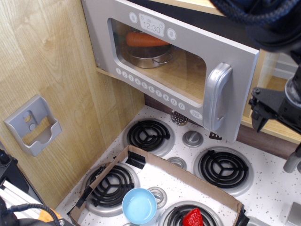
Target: Open microwave
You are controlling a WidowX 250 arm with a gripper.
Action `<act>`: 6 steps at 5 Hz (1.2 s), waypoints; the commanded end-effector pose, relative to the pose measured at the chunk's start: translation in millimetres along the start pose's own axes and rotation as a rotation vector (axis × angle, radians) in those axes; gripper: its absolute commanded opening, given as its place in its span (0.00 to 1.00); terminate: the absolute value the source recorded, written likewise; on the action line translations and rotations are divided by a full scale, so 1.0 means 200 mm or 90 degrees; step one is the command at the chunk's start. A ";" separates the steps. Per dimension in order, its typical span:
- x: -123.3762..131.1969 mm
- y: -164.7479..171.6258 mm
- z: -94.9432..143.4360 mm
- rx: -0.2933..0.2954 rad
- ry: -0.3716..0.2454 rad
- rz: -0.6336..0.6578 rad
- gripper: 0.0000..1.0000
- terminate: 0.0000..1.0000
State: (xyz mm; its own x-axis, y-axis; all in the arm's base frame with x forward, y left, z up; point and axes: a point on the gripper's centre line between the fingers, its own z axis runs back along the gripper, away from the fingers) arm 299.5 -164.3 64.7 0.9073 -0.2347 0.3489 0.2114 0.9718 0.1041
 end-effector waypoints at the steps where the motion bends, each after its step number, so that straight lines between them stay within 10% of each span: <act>1: 0.15 0.02 0.06 -0.038 -0.010 -0.077 1.00 0.00; 4: 0.17 0.25 0.02 -0.026 -0.010 -0.088 1.00 0.00; 6: -0.25 0.24 0.01 0.004 0.023 0.071 1.00 0.00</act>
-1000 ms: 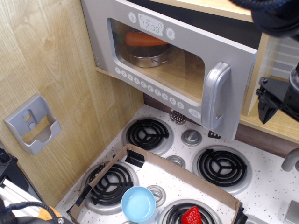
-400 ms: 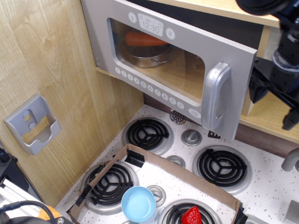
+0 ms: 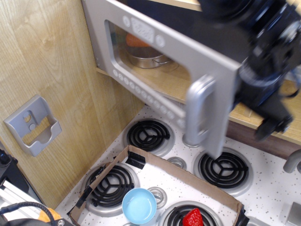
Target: Open microwave
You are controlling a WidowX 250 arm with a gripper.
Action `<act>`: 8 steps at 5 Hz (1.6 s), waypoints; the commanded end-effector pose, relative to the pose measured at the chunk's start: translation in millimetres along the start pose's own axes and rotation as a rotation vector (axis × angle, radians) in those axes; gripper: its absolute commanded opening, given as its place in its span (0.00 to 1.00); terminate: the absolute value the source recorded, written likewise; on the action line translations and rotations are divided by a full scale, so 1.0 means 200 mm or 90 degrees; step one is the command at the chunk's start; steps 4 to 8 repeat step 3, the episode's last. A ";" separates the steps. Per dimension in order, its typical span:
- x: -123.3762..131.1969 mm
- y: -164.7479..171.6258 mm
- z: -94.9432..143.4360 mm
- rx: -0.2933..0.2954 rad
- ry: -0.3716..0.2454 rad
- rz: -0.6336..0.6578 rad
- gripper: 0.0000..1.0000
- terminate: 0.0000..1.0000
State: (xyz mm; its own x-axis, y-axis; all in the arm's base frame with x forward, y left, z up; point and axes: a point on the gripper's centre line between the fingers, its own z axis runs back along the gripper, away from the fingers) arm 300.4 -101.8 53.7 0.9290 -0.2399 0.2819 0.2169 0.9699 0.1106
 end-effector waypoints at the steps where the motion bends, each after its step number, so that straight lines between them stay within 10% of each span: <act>1: -0.39 -0.08 0.03 -0.003 -0.024 0.137 1.00 0.00; 2: -0.54 -0.05 0.03 0.000 -0.031 0.161 1.00 0.00; 3: -0.64 0.01 0.04 0.008 -0.035 0.170 1.00 1.00; 8: -0.64 0.01 0.04 0.008 -0.035 0.170 1.00 1.00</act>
